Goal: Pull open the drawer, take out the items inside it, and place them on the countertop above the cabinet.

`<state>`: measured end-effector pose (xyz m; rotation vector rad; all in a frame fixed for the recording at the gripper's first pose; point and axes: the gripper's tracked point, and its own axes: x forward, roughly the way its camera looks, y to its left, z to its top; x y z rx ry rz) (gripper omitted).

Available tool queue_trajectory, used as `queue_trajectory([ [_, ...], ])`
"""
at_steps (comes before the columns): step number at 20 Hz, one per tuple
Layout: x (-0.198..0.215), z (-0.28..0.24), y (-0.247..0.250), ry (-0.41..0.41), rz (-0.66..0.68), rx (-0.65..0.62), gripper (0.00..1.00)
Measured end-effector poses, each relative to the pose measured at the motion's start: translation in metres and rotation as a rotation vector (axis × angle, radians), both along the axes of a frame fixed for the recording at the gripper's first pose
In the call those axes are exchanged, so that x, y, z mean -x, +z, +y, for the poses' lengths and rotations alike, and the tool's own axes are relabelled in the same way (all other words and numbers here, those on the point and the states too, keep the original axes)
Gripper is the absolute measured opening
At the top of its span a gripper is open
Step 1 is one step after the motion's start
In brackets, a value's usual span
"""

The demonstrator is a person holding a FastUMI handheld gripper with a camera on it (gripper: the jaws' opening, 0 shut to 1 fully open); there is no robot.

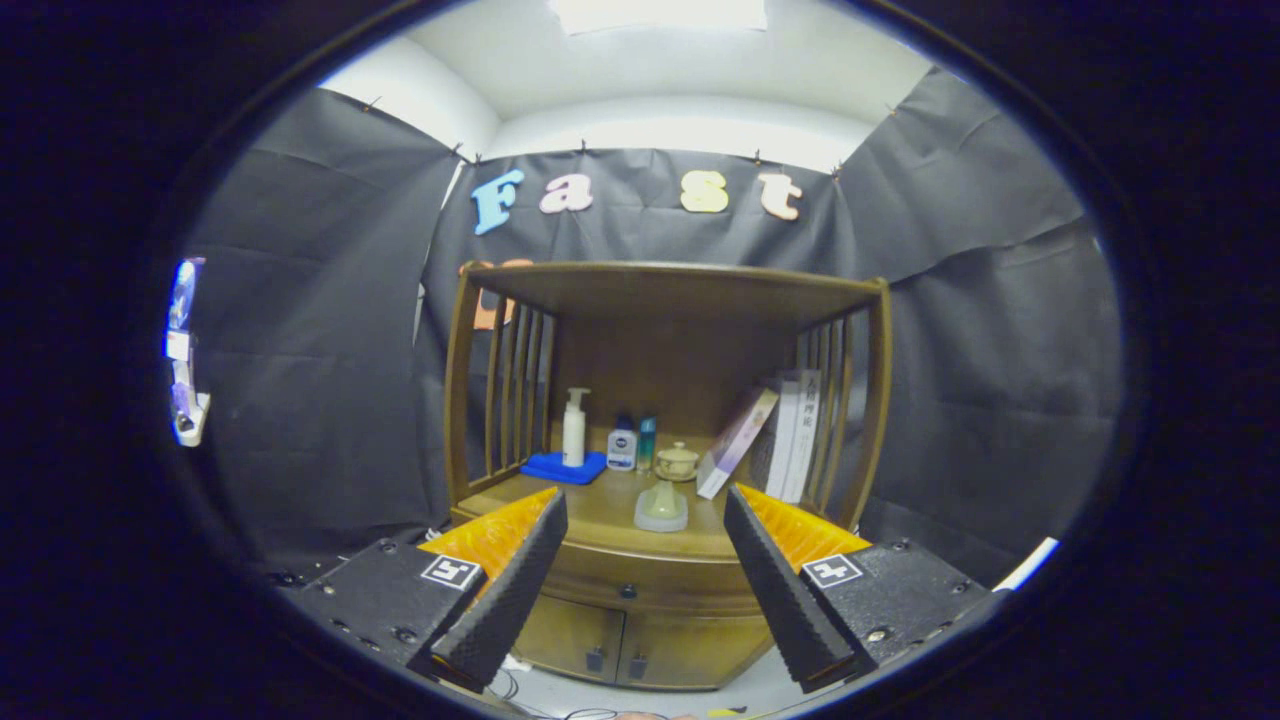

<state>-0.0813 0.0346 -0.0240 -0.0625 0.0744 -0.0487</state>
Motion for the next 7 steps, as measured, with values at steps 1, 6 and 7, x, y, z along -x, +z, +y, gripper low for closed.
queue_trajectory([
  [1, 0.008, -0.005, -0.001, -0.008, 0.0, -0.011, 1.0],
  [6, 0.021, -0.022, -0.005, -0.027, 0.007, -0.051, 1.0],
  [7, 0.022, -0.023, -0.005, -0.031, -0.003, -0.048, 1.0],
])
